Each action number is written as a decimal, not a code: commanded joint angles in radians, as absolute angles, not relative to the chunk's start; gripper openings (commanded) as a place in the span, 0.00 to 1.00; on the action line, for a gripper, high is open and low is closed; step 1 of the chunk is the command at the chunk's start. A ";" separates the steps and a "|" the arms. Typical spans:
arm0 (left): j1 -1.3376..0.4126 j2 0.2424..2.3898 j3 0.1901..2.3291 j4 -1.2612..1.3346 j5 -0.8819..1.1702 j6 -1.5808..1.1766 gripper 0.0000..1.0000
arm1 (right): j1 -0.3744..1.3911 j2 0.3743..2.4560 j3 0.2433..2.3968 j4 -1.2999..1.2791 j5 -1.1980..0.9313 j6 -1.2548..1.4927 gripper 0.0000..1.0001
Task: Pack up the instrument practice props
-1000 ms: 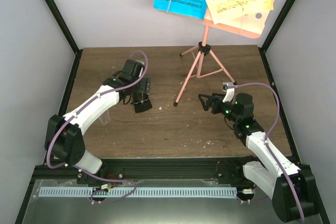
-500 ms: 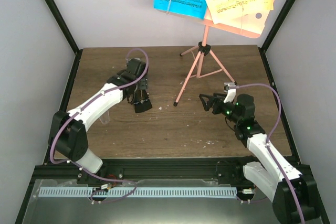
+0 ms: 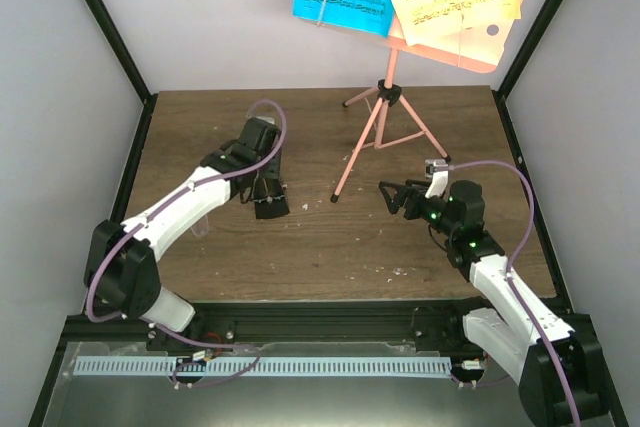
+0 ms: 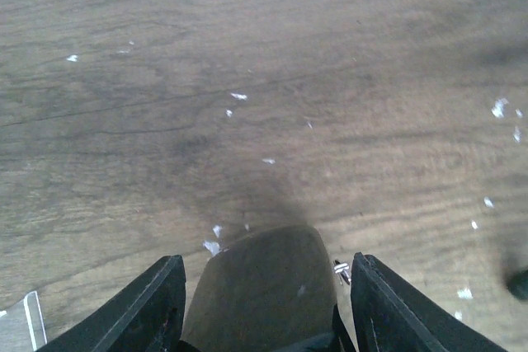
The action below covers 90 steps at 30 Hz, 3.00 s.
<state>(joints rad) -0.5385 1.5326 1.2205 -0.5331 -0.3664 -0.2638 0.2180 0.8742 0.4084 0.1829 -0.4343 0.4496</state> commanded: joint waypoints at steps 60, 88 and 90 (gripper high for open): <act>-0.373 1.010 1.014 -0.502 0.129 -0.031 1.00 | 0.971 1.167 0.458 0.628 -0.040 0.026 1.00; -0.371 1.017 0.952 -0.476 0.071 -0.026 1.00 | 1.009 1.228 0.378 0.704 0.117 0.066 0.94; -0.372 1.011 0.947 -0.473 0.064 -0.028 1.00 | 1.009 1.225 0.375 0.710 0.117 0.069 0.92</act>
